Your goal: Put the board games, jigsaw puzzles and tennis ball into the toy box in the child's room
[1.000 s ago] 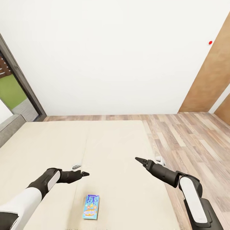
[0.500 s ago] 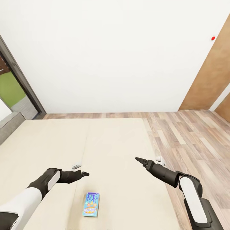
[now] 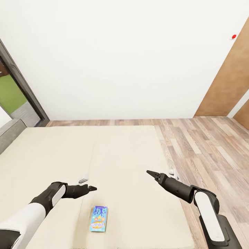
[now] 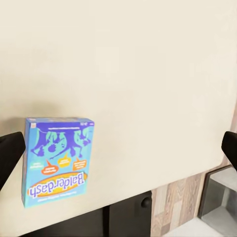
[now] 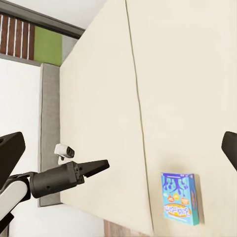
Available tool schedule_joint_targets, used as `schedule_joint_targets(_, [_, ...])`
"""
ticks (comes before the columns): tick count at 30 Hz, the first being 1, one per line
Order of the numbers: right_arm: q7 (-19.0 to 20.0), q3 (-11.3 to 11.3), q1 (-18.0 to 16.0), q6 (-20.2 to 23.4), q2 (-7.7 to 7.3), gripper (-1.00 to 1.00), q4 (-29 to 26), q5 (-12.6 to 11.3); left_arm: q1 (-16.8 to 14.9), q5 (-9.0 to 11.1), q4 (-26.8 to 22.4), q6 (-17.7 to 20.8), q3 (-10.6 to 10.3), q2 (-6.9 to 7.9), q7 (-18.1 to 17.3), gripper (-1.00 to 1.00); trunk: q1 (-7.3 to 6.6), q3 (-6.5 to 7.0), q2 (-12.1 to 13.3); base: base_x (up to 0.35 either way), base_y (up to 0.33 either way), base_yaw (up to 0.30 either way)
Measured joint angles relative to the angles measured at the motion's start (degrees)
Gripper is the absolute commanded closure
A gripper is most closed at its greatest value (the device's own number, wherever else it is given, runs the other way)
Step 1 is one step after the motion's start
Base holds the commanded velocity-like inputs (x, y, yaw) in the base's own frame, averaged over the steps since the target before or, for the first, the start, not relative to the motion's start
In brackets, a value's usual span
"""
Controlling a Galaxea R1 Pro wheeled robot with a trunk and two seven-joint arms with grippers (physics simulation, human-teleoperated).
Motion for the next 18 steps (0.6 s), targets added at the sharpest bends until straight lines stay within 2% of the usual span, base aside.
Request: schedule_joint_targets(18, [0.01, 0.00, 0.00, -0.02, -0.01, -1.00, 0.14, 0.00, -0.02, -0.02, 0.02, -0.16, 0.17, -0.33, 0.29, -1.00, 0.00, -1.71, 0.00, 0.000, 0.000, 0.000])
